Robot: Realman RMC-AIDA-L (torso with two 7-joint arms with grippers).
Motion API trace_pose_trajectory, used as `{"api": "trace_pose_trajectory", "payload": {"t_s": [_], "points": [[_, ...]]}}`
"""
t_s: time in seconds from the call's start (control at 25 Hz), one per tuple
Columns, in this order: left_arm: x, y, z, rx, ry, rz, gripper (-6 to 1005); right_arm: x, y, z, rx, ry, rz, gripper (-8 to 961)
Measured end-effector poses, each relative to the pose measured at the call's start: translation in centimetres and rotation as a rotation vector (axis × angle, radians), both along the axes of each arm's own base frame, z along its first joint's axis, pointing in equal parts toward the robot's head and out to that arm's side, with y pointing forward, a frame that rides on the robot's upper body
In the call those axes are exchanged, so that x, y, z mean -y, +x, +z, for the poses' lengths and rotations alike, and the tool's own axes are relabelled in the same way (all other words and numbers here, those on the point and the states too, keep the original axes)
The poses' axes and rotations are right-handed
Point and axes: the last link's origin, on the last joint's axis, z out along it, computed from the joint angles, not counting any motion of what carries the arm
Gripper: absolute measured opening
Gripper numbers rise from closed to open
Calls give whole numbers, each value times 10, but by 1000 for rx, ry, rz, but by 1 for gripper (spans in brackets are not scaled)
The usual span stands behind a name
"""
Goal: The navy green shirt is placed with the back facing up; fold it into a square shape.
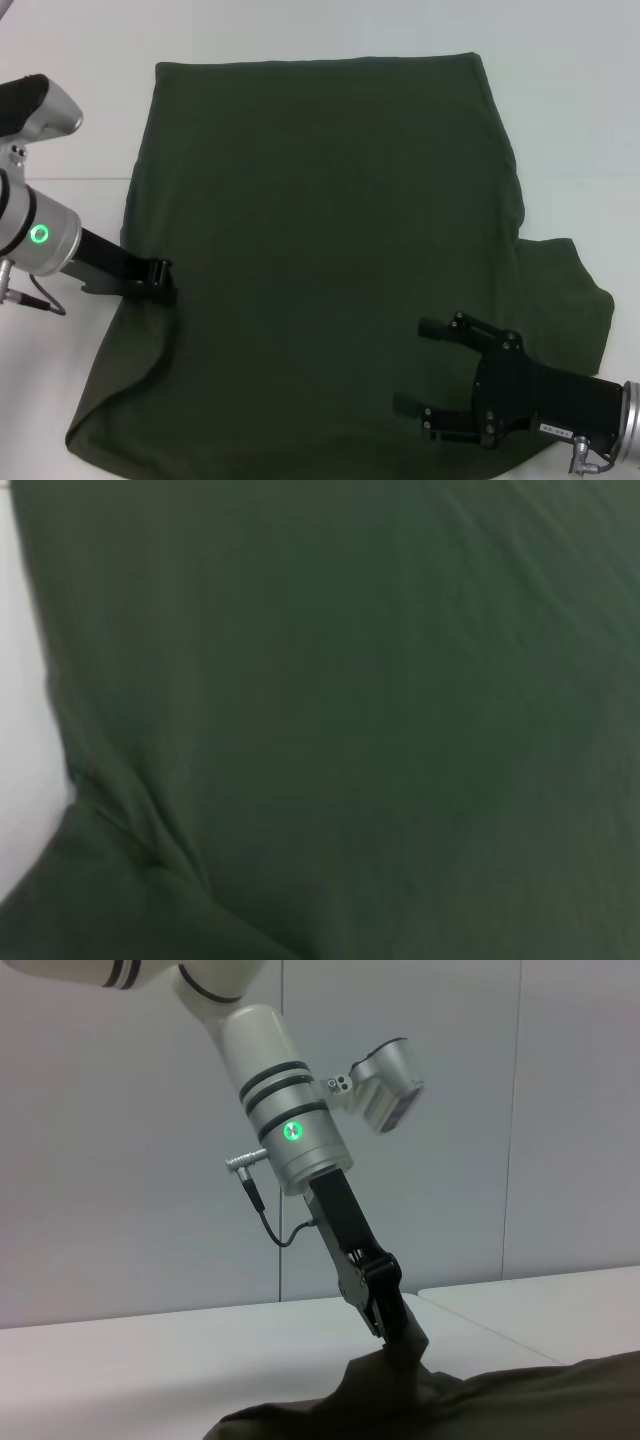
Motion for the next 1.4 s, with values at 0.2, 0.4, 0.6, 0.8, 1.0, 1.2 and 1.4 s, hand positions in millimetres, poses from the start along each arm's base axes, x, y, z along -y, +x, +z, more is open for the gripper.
{"api": "trace_pose_trajectory", "payload": {"t_s": [0.2,0.4,0.6,0.8,1.0,1.2,1.4], "points": [[2,-1,-5,2,-4,9,2,1,0,0,-4,-1,1,938],[5,-4,-17,18,-7,33,3,1,0,0,-5,-2,2,938],[8,-7,-27,44,18,64,73,1,0,0,-5,-4,6,939],[10,-7,-35,53,20,59,293,2,0,0,-5,-4,6,939],[11,-7,-35,105,36,64,546,2,0,0,-6,-4,6,938],[12,-14,-4,193,71,91,674,2,0,1,-8,-2,5,937],[21,-38,31,352,135,170,779,2,0,1,-8,-1,3,936]]}}
